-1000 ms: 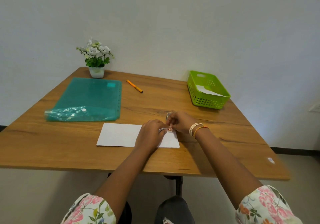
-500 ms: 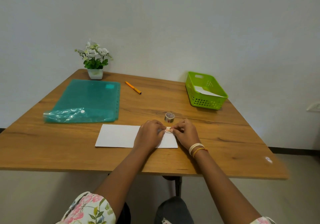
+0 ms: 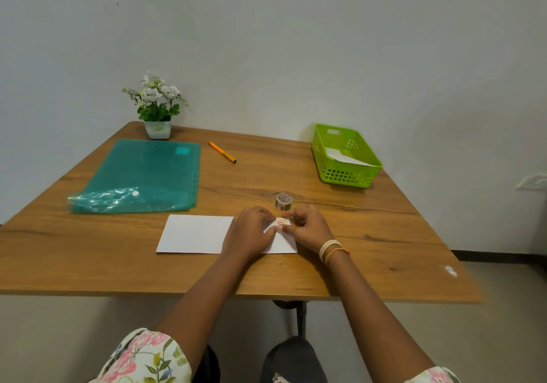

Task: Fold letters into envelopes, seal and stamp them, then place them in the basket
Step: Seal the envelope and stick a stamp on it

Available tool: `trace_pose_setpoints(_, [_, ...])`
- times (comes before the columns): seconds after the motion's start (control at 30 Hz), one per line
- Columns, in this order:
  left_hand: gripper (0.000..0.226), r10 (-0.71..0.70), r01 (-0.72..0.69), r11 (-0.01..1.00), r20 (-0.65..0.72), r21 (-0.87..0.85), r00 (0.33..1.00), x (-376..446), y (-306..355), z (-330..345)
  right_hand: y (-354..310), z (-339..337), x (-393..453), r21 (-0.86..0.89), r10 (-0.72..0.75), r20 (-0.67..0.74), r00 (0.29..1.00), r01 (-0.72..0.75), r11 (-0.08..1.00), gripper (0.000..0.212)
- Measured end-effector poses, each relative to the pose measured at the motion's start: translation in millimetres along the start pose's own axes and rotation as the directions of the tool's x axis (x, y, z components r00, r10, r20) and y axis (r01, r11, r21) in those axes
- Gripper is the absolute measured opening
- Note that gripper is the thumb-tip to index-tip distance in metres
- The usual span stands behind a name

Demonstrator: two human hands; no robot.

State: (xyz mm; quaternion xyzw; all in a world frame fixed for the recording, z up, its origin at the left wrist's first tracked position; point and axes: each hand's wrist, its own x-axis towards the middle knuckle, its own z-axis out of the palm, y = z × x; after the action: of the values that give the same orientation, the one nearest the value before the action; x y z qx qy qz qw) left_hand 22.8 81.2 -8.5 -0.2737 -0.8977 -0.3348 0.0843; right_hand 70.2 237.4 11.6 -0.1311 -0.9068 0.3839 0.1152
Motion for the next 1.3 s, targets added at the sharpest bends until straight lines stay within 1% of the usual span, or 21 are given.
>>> trace_pose_setpoints(0.07, [0.034, 0.004, -0.004, 1.0, 0.007, 0.017, 1.0, -1, -1, -1, -3, 7, 0, 0.025, 0.034, -0.092, 0.995, -0.032, 0.999, 0.022])
trace_pose_setpoints(0.1, [0.035, 0.003, -0.003, 1.0, 0.009, 0.023, 1.0, -1, -1, -1, -3, 11, 0, 0.002, 0.047, -0.127, 0.991, -0.047, 0.999, 0.018])
trace_pose_setpoints(0.17, [0.036, -0.004, 0.004, 1.0, 0.012, 0.023, 1.0, -2, -1, 0, -1, 14, 0, -0.072, 0.026, -0.123, 0.992, -0.035, 0.997, 0.018])
trace_pose_setpoints(0.23, [0.036, -0.012, 0.012, 1.0, 0.017, 0.011, 1.0, -1, 1, 0, 1, 9, 2, -0.115, -0.009, -0.035, 0.999, 0.005, 0.993, 0.029])
trace_pose_setpoints(0.3, [0.036, -0.027, 0.027, 1.0, 0.03, -0.002, 0.999, -2, 2, -1, 2, 4, 2, -0.15, -0.017, 0.061, 0.998, 0.025, 0.988, 0.049])
trace_pose_setpoints(0.33, [0.037, -0.034, 0.034, 0.999, 0.041, -0.011, 0.999, -2, 2, -1, 3, 3, 0, -0.179, -0.015, 0.088, 0.996, 0.031, 0.983, 0.058])
trace_pose_setpoints(0.4, [0.04, -0.044, 0.046, 0.999, 0.076, -0.028, 0.996, -2, 3, -3, 4, 4, -8, -0.227, -0.033, 0.091, 0.995, 0.053, 0.972, 0.066])
trace_pose_setpoints(0.47, [0.047, -0.049, 0.059, 0.996, 0.151, -0.062, 0.987, 5, 4, -11, 4, 4, -14, -0.271, -0.064, 0.078, 0.995, 0.083, 0.959, 0.068])
trace_pose_setpoints(0.5, [0.053, -0.065, 0.084, 0.993, 0.214, -0.085, 0.975, 10, 5, -18, 4, 4, -15, -0.294, -0.076, 0.074, 0.994, 0.094, 0.951, 0.069])
trace_pose_setpoints(0.57, [0.066, -0.098, 0.138, 0.986, 0.349, -0.091, 0.932, 16, 7, -32, 3, 2, -18, -0.316, -0.086, 0.074, 0.994, 0.106, 0.943, 0.069])
trace_pose_setpoints(0.6, [0.072, -0.121, 0.151, 0.987, 0.394, -0.046, 0.911, 17, 7, -38, 2, 2, -19, -0.314, -0.082, 0.082, 0.993, 0.104, 0.944, 0.069])
trace_pose_setpoints(0.67, [0.08, -0.199, 0.152, 0.978, 0.432, 0.142, 0.88, 19, 5, -48, 1, 1, -21, -0.304, -0.058, 0.103, 0.993, 0.087, 0.949, 0.07])
trace_pose_setpoints(0.73, [0.088, -0.296, 0.145, 0.928, 0.443, 0.343, 0.846, 20, 7, -58, 0, -1, -22, -0.287, -0.035, 0.111, 0.993, 0.065, 0.956, 0.071])
trace_pose_setpoints(0.8, [0.093, -0.361, 0.148, 0.886, 0.454, 0.439, 0.814, 21, 11, -63, -1, -3, -21, -0.267, -0.022, 0.111, 0.994, 0.051, 0.962, 0.071])
trace_pose_setpoints(0.87, [0.093, -0.394, 0.164, 0.873, 0.465, 0.459, 0.793, 22, 14, -64, -3, -6, -22, -0.255, -0.008, 0.108, 0.994, 0.035, 0.966, 0.072])
trace_pose_setpoints(0.93, [0.093, -0.404, 0.163, 0.864, 0.461, 0.477, 0.79, 19, 18, -64, -3, -7, -25, -0.253, 0.003, 0.108, 0.994, 0.024, 0.967, 0.071])
trace_pose_setpoints(1.03, [0.104, -0.381, 0.135, 0.849, 0.414, 0.511, 0.827, 13, 14, -68, -4, -6, -29, -0.245, 0.007, 0.116, 0.993, 0.022, 0.969, 0.071])
trace_pose_setpoints(1.13, [0.106, -0.365, 0.134, 0.853, 0.392, 0.505, 0.844, 8, 7, -73, -6, -7, -30, -0.224, 0.019, 0.12, 0.993, 0.008, 0.974, 0.071])
trace_pose_setpoints(1.23, [0.109, -0.411, 0.161, 0.83, 0.391, 0.534, 0.823, 6, 8, -76, -10, -6, -30, -0.216, 0.035, 0.114, 0.993, -0.009, 0.976, 0.071])
trace_pose_setpoints(1.3, [0.105, -0.444, 0.158, 0.811, 0.416, 0.563, 0.794, 5, 12, -79, -10, -5, -32, -0.194, 0.058, 0.102, 0.993, -0.037, 0.98, 0.071])
